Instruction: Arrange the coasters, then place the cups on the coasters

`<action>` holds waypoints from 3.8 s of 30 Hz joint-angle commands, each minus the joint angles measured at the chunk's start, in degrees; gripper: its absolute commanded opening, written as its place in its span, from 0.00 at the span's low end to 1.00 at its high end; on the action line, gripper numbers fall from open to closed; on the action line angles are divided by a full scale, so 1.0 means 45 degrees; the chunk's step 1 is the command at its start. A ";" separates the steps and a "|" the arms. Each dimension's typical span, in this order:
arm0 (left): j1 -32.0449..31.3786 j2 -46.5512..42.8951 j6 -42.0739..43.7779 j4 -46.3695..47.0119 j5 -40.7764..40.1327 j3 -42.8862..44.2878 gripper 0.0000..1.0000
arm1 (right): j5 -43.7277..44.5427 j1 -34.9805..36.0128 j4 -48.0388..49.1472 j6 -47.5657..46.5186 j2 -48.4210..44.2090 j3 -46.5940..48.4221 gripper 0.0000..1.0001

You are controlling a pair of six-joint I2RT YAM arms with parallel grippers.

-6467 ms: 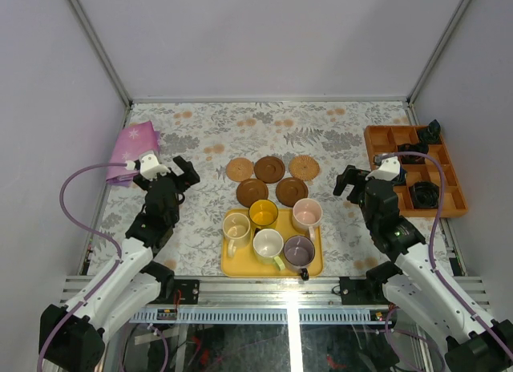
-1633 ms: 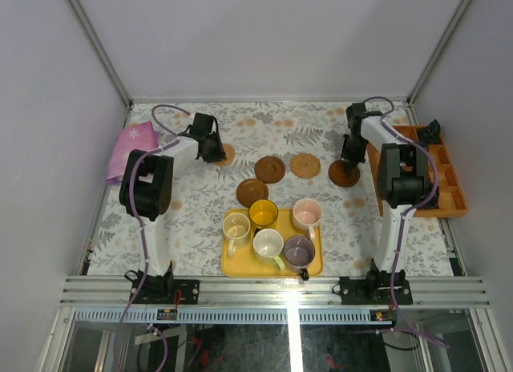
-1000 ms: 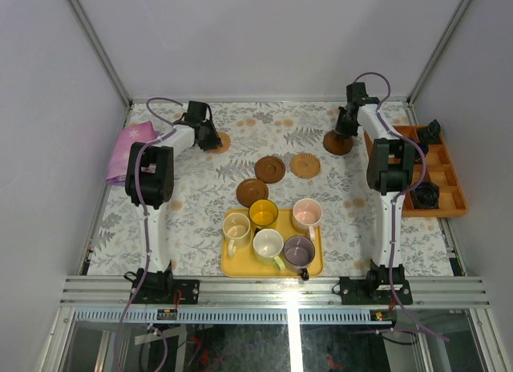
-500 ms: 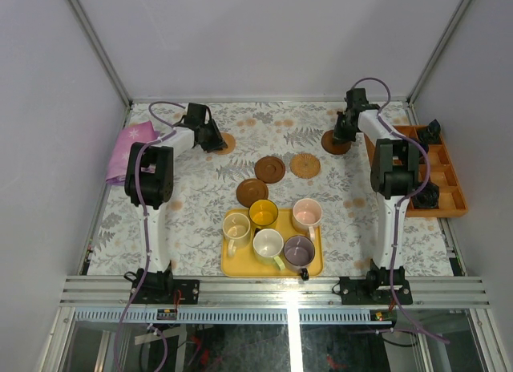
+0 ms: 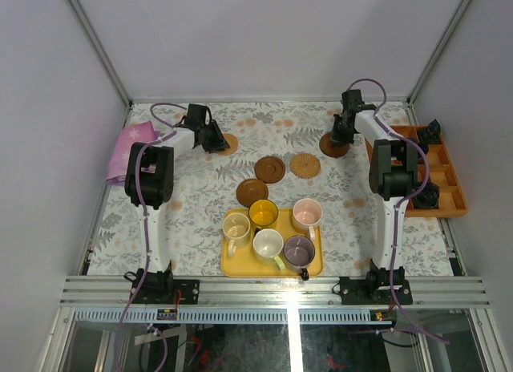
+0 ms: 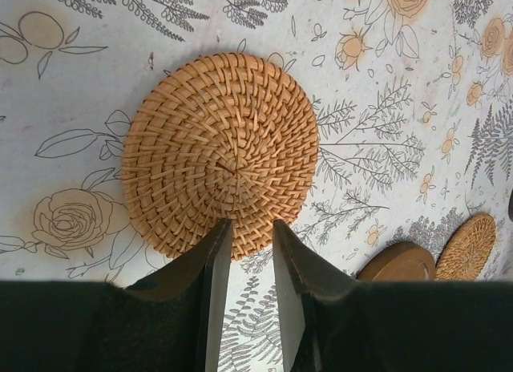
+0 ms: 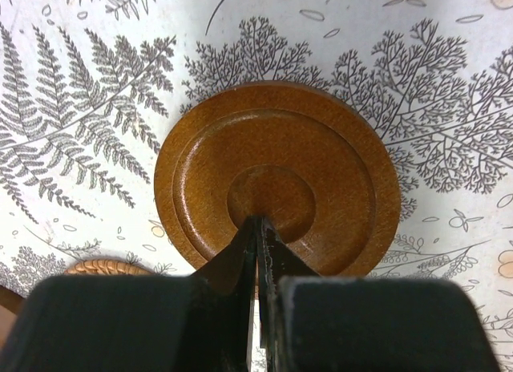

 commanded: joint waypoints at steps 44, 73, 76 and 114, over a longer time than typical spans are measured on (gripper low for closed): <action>-0.3438 0.0224 0.2270 -0.0843 0.2780 0.1061 0.27 | -0.1511 0.2785 0.0113 -0.1099 -0.2239 -0.2601 0.04; -0.2717 0.3072 0.1116 -0.0869 0.1741 0.3776 0.28 | 0.0270 0.2680 -0.0783 -0.1061 0.1182 0.1398 0.00; -0.2586 0.3267 0.1014 -0.0781 0.1693 0.4182 0.28 | 0.0356 0.2543 -0.0881 -0.0939 0.1383 0.1794 0.00; -0.2535 -0.1246 0.2888 -0.1115 0.1921 0.1391 0.31 | -0.0873 0.2151 0.0898 -0.1210 -0.2109 -0.0167 0.03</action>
